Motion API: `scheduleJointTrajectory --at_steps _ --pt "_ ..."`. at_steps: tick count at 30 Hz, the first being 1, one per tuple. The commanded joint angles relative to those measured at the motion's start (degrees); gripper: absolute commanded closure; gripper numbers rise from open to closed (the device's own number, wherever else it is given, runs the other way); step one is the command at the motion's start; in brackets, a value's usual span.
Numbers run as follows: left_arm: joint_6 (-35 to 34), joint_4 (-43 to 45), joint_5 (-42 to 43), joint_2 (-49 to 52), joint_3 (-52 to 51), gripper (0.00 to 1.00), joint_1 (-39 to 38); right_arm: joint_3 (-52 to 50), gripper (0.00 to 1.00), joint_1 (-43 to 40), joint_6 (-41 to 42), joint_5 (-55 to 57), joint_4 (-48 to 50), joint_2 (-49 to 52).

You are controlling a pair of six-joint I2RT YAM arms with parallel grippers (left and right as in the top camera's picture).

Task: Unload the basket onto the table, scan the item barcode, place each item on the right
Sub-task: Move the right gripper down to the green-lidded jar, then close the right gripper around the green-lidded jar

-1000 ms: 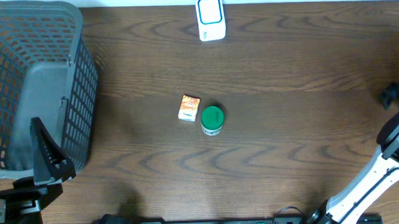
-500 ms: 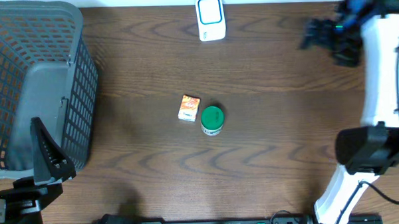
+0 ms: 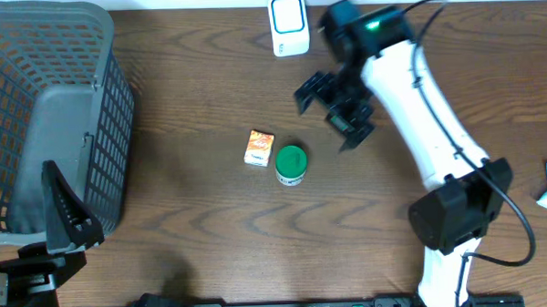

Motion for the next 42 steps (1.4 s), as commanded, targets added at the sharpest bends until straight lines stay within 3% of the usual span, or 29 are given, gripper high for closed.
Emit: scheduleJointTrajectory --at_steps 1,10,34,35,39,42 --pt "0.7 0.5 -0.8 -0.5 -0.3 0.01 0.3 -3.9 0.01 4.2 15.3 4.9 0.9 0.2" --pt "0.8 0.5 -0.8 -0.5 -0.3 0.01 0.3 -11.6 0.01 9.1 19.0 11.3 9.4 0.3" --pt "0.8 0.5 -0.8 -0.5 -0.3 0.01 0.3 -33.2 0.01 13.1 17.9 10.4 38.5 0.4" --pt "0.8 0.5 -0.8 -0.5 -0.3 0.01 0.3 -33.6 0.02 13.2 17.8 10.7 38.8 0.4" --pt "0.8 0.5 -0.8 -0.5 -0.3 0.01 0.3 -35.1 0.24 13.2 17.8 13.0 39.2 0.4" --pt "0.8 0.5 -0.8 -0.5 -0.3 0.01 0.3 -35.2 0.30 13.2 16.6 13.3 39.2 0.4"
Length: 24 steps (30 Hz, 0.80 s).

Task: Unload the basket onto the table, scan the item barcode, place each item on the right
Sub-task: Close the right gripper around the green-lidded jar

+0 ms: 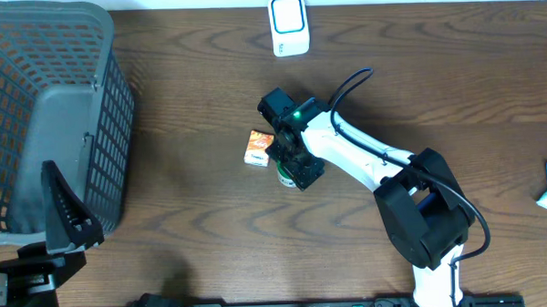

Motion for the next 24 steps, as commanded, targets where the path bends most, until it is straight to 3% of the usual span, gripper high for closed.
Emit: scheduleJointTrajectory --at_steps 1,6,10,17,24 --pt "0.8 0.3 -0.8 -0.5 -0.3 0.01 0.3 -0.6 0.32 0.1 -1.5 2.1 -0.2 0.0" --pt "0.8 0.3 -0.8 -0.5 -0.3 0.01 0.3 -0.6 0.39 -0.1 -7.3 1.7 -0.3 0.0" --pt "0.8 0.3 -0.8 -0.5 -0.3 0.01 0.3 -0.5 0.48 -1.2 -17.1 -2.5 -2.0 -0.1" --pt "0.8 0.1 -0.8 -0.5 -0.3 0.01 0.3 1.1 0.53 -5.5 -36.2 -12.3 -7.1 -0.4" --pt "0.8 -1.0 -0.8 -0.5 -0.3 0.01 0.3 4.4 0.51 -12.4 -55.1 -22.4 -16.7 -1.3"
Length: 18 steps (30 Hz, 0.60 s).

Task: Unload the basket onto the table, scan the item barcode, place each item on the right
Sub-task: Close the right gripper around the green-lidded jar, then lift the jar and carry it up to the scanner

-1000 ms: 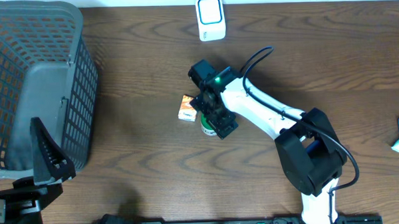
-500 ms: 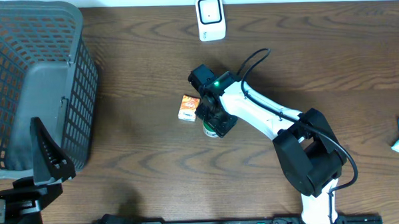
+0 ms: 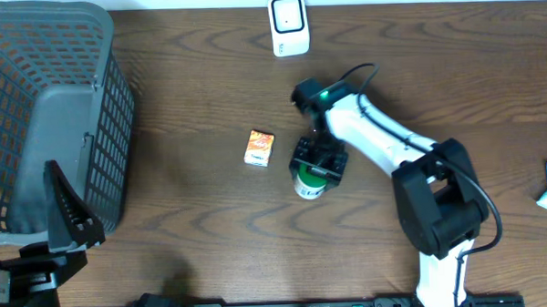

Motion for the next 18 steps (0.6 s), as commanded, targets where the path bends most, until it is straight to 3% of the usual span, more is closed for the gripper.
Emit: scheduleJointTrajectory --at_steps 1,9,18 --pt "0.8 0.0 -0.8 -0.5 -0.3 0.01 0.3 3.4 0.51 -4.0 -18.2 -10.6 -3.1 -1.3" --pt "0.8 0.0 -0.8 -0.5 -0.3 0.01 0.3 3.5 0.50 -11.5 -38.2 -16.4 -14.9 -1.3" --pt "0.7 -0.1 -0.8 -0.5 -0.3 0.01 0.3 3.6 0.49 -14.4 -42.4 -16.3 -16.8 -1.3"
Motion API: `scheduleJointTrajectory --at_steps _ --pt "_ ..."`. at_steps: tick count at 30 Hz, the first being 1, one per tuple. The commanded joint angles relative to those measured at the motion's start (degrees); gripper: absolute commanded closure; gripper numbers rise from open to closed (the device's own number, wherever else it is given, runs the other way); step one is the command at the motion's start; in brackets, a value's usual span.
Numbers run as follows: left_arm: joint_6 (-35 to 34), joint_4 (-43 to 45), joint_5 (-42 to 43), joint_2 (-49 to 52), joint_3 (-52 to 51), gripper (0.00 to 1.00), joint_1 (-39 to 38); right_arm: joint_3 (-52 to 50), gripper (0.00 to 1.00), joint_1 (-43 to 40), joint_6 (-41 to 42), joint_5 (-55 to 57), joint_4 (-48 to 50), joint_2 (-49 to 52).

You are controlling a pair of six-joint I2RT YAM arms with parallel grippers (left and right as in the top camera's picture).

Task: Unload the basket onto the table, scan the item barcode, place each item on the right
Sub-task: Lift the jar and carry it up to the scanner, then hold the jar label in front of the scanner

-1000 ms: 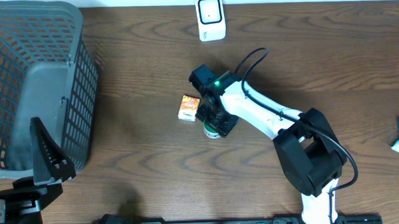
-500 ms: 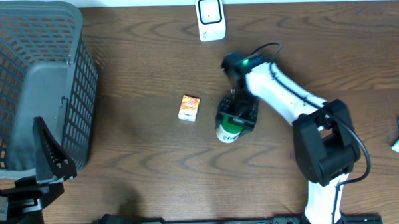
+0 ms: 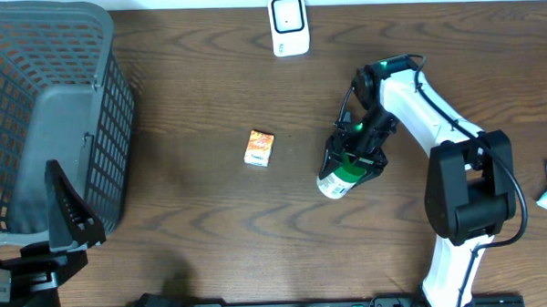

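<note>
My right gripper (image 3: 349, 162) is shut on a small green-and-white bottle (image 3: 336, 180), held tilted above the table, right of centre. The white barcode scanner (image 3: 288, 24) stands at the table's far edge, up and left of the held bottle. A small orange box (image 3: 259, 147) lies on the wood left of the bottle. My left gripper (image 3: 68, 215) rests at the near left, beside the basket; its fingers point away from the items.
A large grey mesh basket (image 3: 48, 107) fills the left side. A crumpled pale packet lies at the right edge. The right arm's white links run from the near right base up across the table.
The right gripper, with the green bottle in it, has moved to the right, from beside the orange box toward the table's right-centre. The left arm has not moved.
The right gripper was open near the scanner, with the green bottle standing beside the orange box. Then it was down over the bottle. Then it held the bottle just right of where it stood, and now further right, tilted.
</note>
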Motion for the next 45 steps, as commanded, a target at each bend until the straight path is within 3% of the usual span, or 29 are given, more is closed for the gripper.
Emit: scheduleJointTrajectory --at_steps 1,12,18,29,40,45 --pt "0.7 0.0 -0.8 -0.5 -0.3 0.01 0.3 1.2 0.50 -0.2 -3.3 -2.4 2.0 -1.3" --pt "0.7 0.0 -0.8 -0.5 -0.9 0.01 0.3 14.2 0.49 0.1 1.6 -0.8 23.6 -1.3" --pt "0.8 0.0 -0.8 -0.5 -0.9 0.01 0.3 17.8 0.46 1.8 2.3 11.8 46.3 -1.2" --pt "0.8 0.2 -0.8 -0.5 -0.9 0.01 0.3 17.6 0.42 4.5 2.3 36.7 76.3 4.9" --pt "0.8 0.2 -0.8 -0.5 -0.9 0.01 0.3 17.6 0.39 4.8 -1.2 37.5 104.2 17.3" --pt "0.8 0.2 -0.8 -0.5 -0.9 0.01 0.3 17.6 0.38 6.2 -1.2 37.5 108.2 19.6"
